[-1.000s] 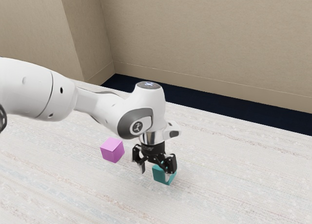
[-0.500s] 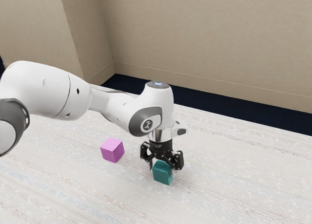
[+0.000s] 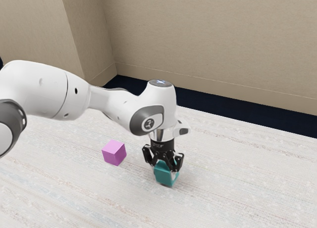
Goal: Pick up the blue block with one arm, and put the blue block on the pink block with one arm
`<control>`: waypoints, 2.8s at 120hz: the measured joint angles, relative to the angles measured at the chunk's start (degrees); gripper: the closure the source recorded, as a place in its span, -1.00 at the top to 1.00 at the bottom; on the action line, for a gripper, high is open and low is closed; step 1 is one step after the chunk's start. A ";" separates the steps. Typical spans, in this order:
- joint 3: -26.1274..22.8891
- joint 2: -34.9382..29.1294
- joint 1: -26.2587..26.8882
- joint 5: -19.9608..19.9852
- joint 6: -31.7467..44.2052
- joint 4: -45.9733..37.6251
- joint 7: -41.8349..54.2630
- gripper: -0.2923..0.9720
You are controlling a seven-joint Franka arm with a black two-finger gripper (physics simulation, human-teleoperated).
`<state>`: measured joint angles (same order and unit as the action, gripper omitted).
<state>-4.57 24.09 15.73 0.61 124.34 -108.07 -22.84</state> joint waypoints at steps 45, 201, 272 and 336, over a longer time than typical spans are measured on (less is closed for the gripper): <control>0.21 -7.00 -0.72 -1.98 -3.45 -1.15 -0.81 -0.07; 6.16 -8.85 -14.47 -6.54 -8.83 -1.82 10.58 -0.06; 5.88 -8.32 -14.51 -6.50 -8.29 -1.96 14.82 -0.06; 5.86 -13.89 -14.51 -5.37 -10.33 -2.31 17.48 0.48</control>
<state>1.29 10.20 1.22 -4.76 114.01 -110.38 -5.35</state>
